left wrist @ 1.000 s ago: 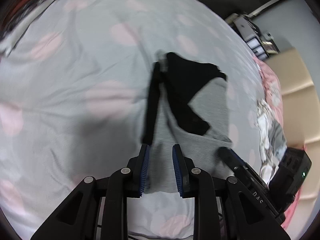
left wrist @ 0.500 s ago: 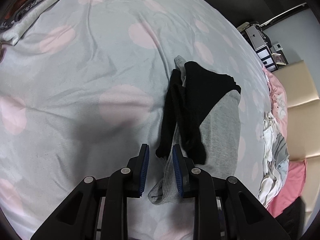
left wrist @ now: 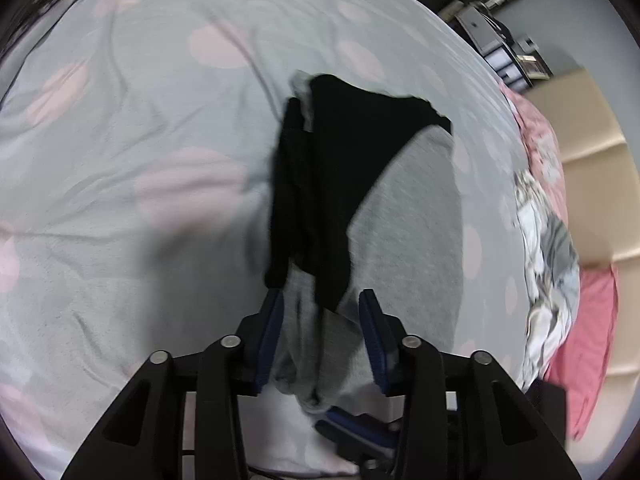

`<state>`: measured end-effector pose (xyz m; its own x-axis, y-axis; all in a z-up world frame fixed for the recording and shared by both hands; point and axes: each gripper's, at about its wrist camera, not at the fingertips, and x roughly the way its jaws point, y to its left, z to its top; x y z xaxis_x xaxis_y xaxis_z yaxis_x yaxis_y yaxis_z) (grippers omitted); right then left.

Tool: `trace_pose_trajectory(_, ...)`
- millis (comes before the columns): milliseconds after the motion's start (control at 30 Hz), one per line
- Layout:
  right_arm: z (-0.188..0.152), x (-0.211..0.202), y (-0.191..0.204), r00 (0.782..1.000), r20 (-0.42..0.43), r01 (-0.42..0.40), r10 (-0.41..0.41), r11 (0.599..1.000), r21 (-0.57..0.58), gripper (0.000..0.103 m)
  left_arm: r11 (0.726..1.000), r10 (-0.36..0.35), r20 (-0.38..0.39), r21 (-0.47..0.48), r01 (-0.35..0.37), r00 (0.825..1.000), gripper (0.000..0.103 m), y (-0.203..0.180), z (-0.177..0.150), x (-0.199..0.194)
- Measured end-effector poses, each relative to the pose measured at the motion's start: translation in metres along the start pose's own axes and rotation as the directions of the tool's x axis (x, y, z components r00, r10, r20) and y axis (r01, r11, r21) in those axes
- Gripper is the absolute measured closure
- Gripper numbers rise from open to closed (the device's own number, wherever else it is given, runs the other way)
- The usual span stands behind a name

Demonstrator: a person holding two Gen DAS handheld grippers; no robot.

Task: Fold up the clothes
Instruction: 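Hold the folded grey shirt edge with both grippers and lift it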

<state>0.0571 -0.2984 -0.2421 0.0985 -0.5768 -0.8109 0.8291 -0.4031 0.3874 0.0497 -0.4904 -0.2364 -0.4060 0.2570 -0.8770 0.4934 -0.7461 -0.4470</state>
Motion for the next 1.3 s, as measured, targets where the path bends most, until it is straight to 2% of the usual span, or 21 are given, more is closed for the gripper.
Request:
trace_pose_trajectory(167, -0.011, -0.042, -0.032, 0.996, 0.087, -0.021, 0.01, 0.993, 0.118, 0.094, 0.996, 0.063, -0.064, 0.073, -0.059, 0.996, 0.057, -0.014, -0.008, 0.012)
trace_pose_trajectory(233, -0.015, -0.058, -0.05, 0.992, 0.126, -0.015, -0.009, 0.982, 0.187, 0.092, 0.993, 0.091, -0.097, 0.081, -0.083, 0.991, 0.057, -0.014, -0.011, 0.019)
trace_pose_trajectory(300, -0.018, -0.071, -0.07, 0.986, 0.157, 0.007, -0.049, 0.967, 0.256, 0.081, 0.991, 0.112, -0.131, 0.081, -0.102, 0.985, 0.057, -0.013, -0.014, 0.025)
trace_pose_trajectory(400, -0.026, -0.076, -0.099, 0.982, 0.162, 0.03, -0.096, 0.929, 0.369, 0.077, 0.988, 0.142, -0.181, 0.083, -0.129, 0.973, 0.057, -0.011, -0.018, 0.034)
trace_pose_trajectory(600, -0.028, -0.056, -0.136, 0.987, 0.143, -0.012, -0.069, 0.867, 0.499, 0.071, 0.983, 0.176, -0.204, 0.096, -0.159, 0.963, 0.058, -0.01, -0.022, 0.041)
trace_pose_trajectory(767, -0.035, -0.036, -0.147, 0.992, 0.126, -0.056, -0.015, 0.842, 0.537, 0.071, 0.979, 0.194, -0.202, 0.098, -0.177, 0.96, 0.062, -0.009, -0.024, 0.042)
trace_pose_trajectory(833, -0.039, -0.033, -0.147, 0.992, 0.128, -0.079, 0.01, 0.83, 0.553, 0.073, 0.972, 0.222, -0.195, 0.127, -0.2, 0.955, 0.064, -0.013, -0.027, 0.042)
trace_pose_trajectory(900, -0.041, -0.031, -0.146, 0.992, 0.119, -0.091, 0.03, 0.828, 0.553, 0.085, 0.95, 0.284, -0.185, 0.189, -0.25, 0.941, 0.064, -0.023, -0.031, 0.045)
trace_pose_trajectory(967, -0.043, -0.034, -0.142, 0.993, 0.119, -0.082, 0.021, 0.839, 0.538, 0.091, 0.927, 0.332, -0.176, 0.246, -0.285, 0.927, 0.067, -0.032, -0.035, 0.048)
trace_pose_trajectory(1033, -0.042, -0.043, -0.136, 0.989, 0.147, -0.101, 0.026, 0.844, 0.527, 0.094, 0.924, 0.324, -0.184, 0.272, -0.269, 0.928, 0.077, -0.037, -0.038, 0.046)
trace_pose_trajectory(1167, -0.04, -0.079, -0.124, 0.981, 0.189, -0.131, 0.035, 0.839, 0.528, 0.096, 0.946, 0.255, -0.253, 0.266, -0.187, 0.933, 0.078, -0.034, -0.044, 0.043)
trace_pose_trajectory(1233, -0.042, -0.088, -0.119, 0.984, 0.173, -0.122, 0.032, 0.837, 0.534, 0.096, 0.959, 0.208, -0.308, 0.249, -0.133, 0.928, 0.078, -0.031, -0.048, 0.042)
trace_pose_trajectory(1300, -0.049, -0.095, -0.114, 0.991, 0.131, -0.087, 0.019, 0.842, 0.532, 0.096, 0.962, 0.197, -0.366, 0.253, -0.106, 0.91, 0.078, -0.03, -0.056, 0.043)
